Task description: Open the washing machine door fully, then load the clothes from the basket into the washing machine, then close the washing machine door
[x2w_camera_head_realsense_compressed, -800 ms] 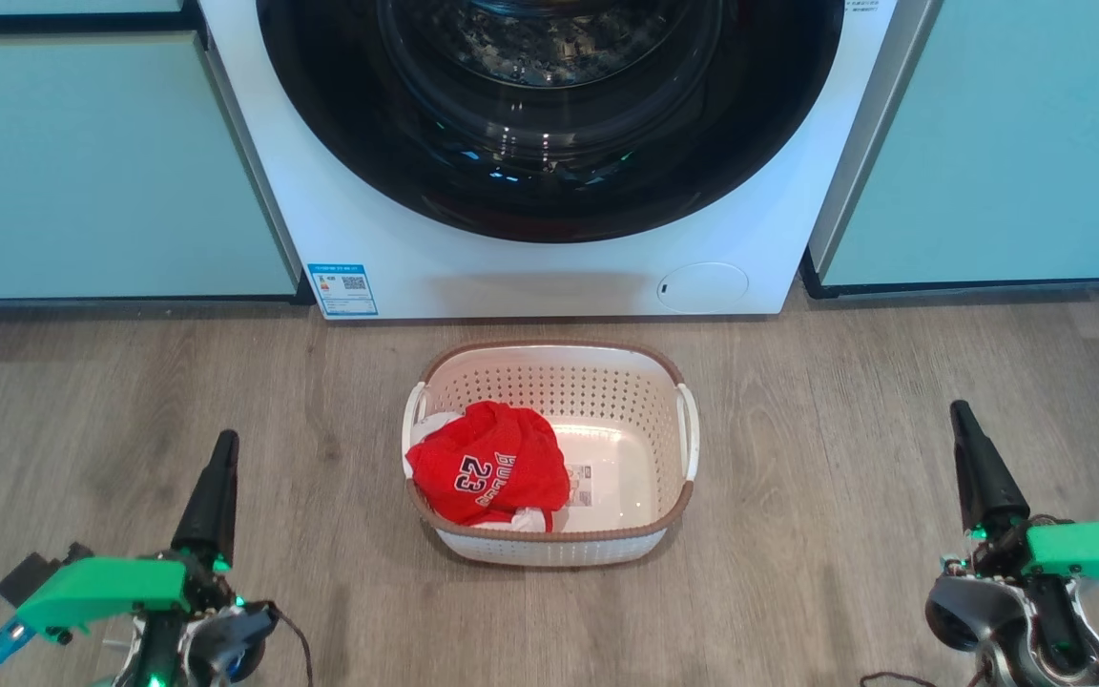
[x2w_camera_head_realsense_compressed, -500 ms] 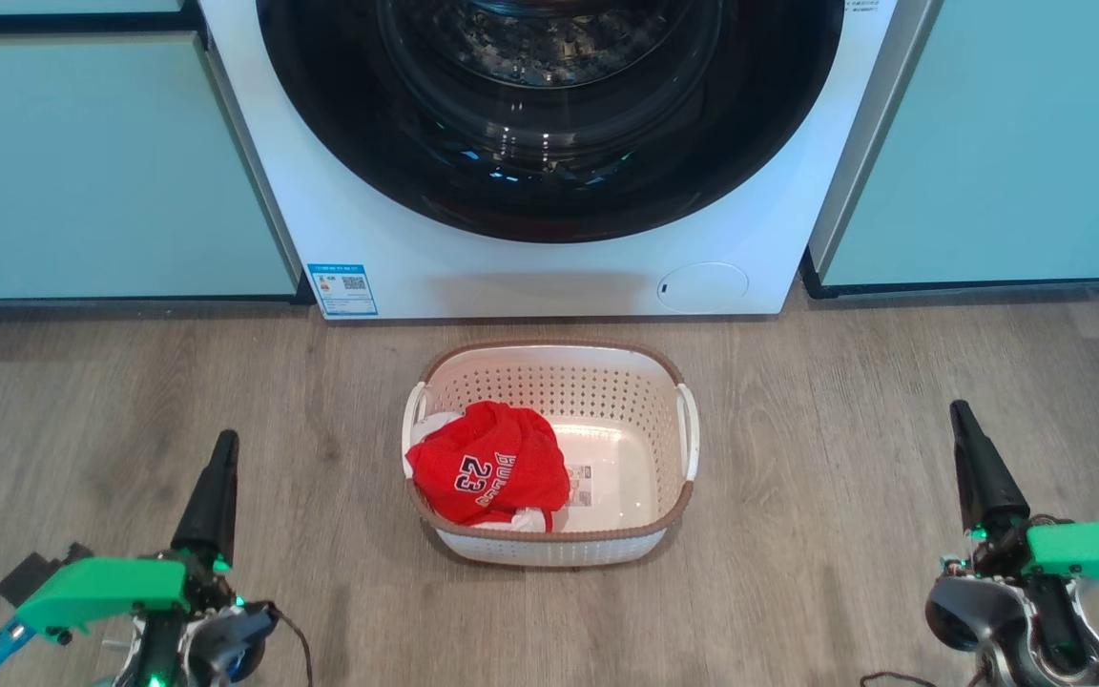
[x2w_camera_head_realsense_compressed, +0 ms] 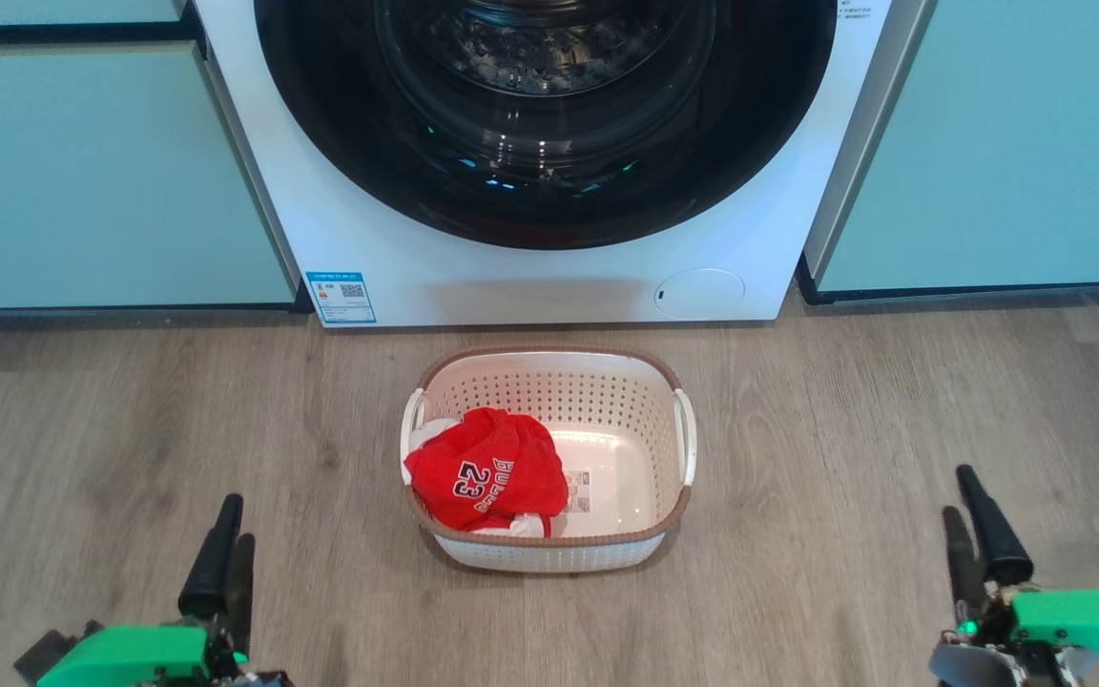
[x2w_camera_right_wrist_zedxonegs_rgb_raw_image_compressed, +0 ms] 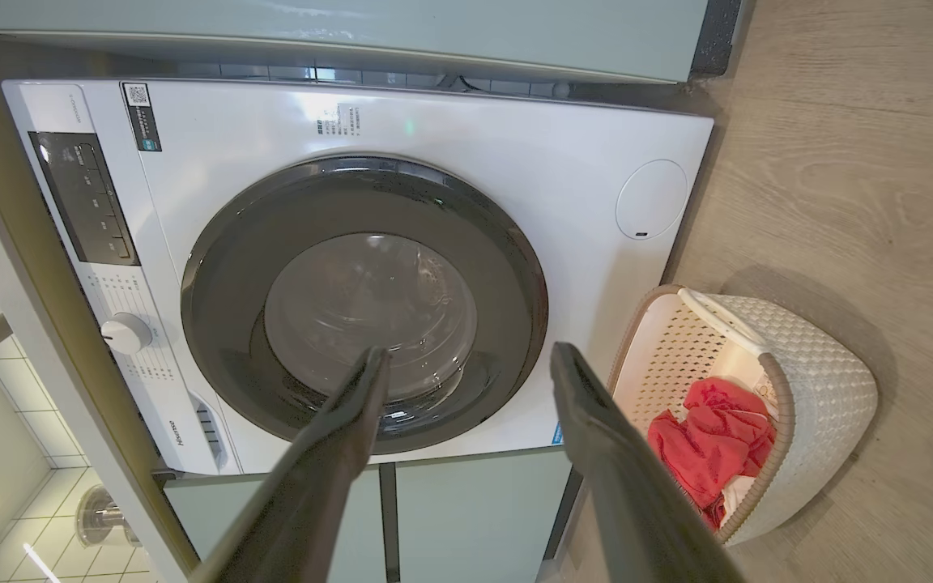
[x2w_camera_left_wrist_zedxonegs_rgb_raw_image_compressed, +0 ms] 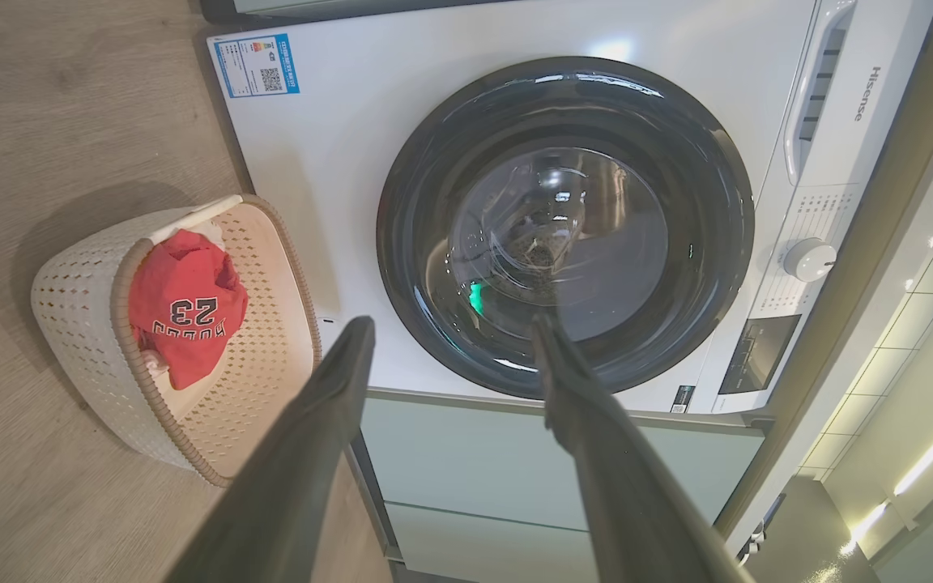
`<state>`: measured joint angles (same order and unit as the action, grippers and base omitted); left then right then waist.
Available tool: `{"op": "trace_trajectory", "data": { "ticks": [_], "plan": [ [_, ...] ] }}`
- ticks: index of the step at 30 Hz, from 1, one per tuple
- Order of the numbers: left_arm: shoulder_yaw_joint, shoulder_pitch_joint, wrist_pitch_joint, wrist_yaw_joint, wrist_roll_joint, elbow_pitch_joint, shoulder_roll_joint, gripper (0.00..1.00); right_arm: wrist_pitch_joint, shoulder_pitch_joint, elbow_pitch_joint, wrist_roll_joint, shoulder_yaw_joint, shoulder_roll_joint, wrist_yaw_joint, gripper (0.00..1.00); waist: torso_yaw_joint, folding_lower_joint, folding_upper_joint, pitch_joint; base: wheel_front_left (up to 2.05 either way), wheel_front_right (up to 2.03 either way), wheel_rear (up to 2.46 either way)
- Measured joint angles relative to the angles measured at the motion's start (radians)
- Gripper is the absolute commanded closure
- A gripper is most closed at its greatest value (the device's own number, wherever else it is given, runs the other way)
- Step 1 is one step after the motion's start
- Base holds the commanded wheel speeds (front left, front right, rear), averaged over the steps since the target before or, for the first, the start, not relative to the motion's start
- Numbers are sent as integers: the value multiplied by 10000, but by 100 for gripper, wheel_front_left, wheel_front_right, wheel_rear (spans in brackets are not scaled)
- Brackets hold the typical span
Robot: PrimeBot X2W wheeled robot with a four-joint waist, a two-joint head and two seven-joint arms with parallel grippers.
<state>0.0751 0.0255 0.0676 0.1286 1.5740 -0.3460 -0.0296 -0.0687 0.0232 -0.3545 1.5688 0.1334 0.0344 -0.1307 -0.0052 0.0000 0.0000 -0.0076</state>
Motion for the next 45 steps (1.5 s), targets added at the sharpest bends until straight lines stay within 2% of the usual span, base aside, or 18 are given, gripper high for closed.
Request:
{"op": "trace_trajectory", "data": {
  "ticks": [6, 15, 32, 39, 40, 45],
  "plan": [
    [247, 2, -219, 0, -506, 238, 0, 0, 213, -49, 36, -836, 274, 0, 0, 0, -5, 0, 0, -49, 0, 0, 0],
    [746, -12, -464, 0, -1214, 462, 2, 0, 443, -126, 813, -2255, 416, 0, 0, 0, -4, 0, 0, -83, 0, 0, 0],
    [1588, -257, -968, -100, -3262, 1854, 2, 0, 926, -362, 2763, -5885, -211, 0, 0, 0, 49, 0, 0, -150, 0, 0, 0],
    [1287, -238, -1147, -901, -4654, 2963, 0, 0, 1149, -360, 3185, -7056, -451, 2, 0, 0, 95, 0, 0, -171, 0, 0, 0],
    [1287, -238, -1147, -901, -4654, 2963, 0, 0, 1149, -360, 3185, -7056, -451, 2, 0, 0, 95, 0, 0, -171, 0, 0, 0],
    [646, -221, -1310, -1636, -5846, 3733, -4, 0, 1294, -361, 3425, -7881, -523, 2, 0, 0, 100, 0, 0, -170, 0, 0, 0]
  ]
}}
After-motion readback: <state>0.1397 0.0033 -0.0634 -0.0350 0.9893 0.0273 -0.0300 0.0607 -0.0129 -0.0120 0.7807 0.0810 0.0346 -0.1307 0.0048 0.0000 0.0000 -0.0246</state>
